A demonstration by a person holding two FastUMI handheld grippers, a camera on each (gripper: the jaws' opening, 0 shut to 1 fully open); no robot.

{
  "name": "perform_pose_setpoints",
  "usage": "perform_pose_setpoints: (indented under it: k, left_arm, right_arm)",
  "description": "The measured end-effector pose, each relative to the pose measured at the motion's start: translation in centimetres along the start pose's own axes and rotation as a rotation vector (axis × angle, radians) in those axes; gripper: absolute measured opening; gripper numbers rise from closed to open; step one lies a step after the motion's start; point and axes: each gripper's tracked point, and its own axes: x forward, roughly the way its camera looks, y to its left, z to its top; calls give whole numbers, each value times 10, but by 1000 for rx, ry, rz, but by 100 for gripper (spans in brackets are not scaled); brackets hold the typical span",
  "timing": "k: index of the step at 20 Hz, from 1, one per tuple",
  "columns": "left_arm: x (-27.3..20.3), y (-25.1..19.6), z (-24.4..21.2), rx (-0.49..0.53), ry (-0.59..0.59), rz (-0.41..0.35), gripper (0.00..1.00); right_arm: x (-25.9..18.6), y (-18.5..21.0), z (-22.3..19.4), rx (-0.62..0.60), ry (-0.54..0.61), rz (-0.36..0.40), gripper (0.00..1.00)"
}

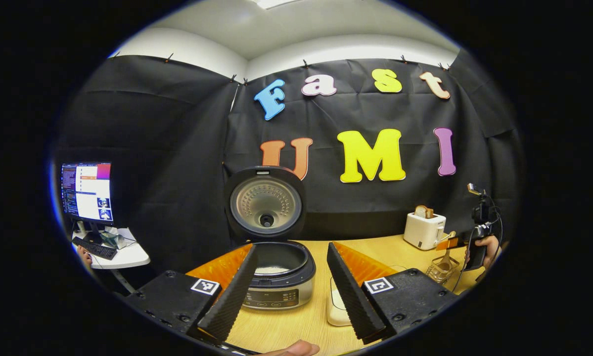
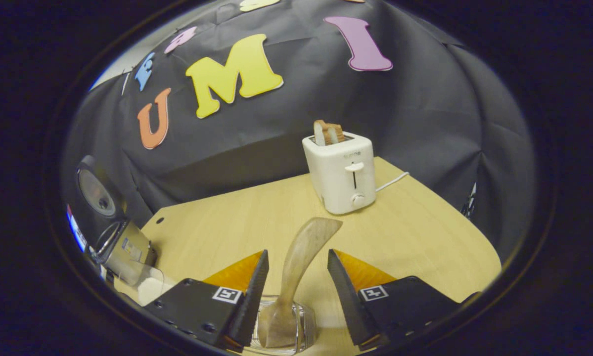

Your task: Close the left gripper, press the button to open the rice cooker; take a wooden spoon from the chopstick holder with the right hand, scoop a spoonful of rice and pour it into the rice cooker, then put the wooden spoon back into the chopstick holder.

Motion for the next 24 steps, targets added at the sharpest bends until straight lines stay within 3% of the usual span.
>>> perform_pose_setpoints:
  k: [1, 2, 4, 7, 8, 13, 17, 24]
  left_arm:
    - [-1, 0, 0, -3, 0, -5, 90]
    - [-1, -2, 0, -3, -1, -11, 90]
    - [-1, -1, 1, -1, -5, -15, 90]
    - [-1, 2, 1, -9, -4, -15, 90]
    - [0, 3, -1, -11, 1, -13, 90]
    - [2, 10, -4, -14, 14, 0, 90]
    - [2, 10, -4, -6, 11, -6, 90]
    - [6, 10, -10, -11, 40, -10, 90]
  right_arm:
    - [1, 2, -1, 10, 16, 9, 71]
    - [6, 3, -1, 15, 35, 18, 71]
    - [14, -4, -5, 24, 60, -26, 44]
    - [22, 5, -10, 32, 93, 4, 31]
    - [20, 4, -11, 35, 94, -4, 20]
    - [7, 17, -8, -19, 60, 18, 15]
    - [-14, 27, 0, -153, -24, -4, 8]
    - [-65, 50, 28, -231, -168, -15, 11]
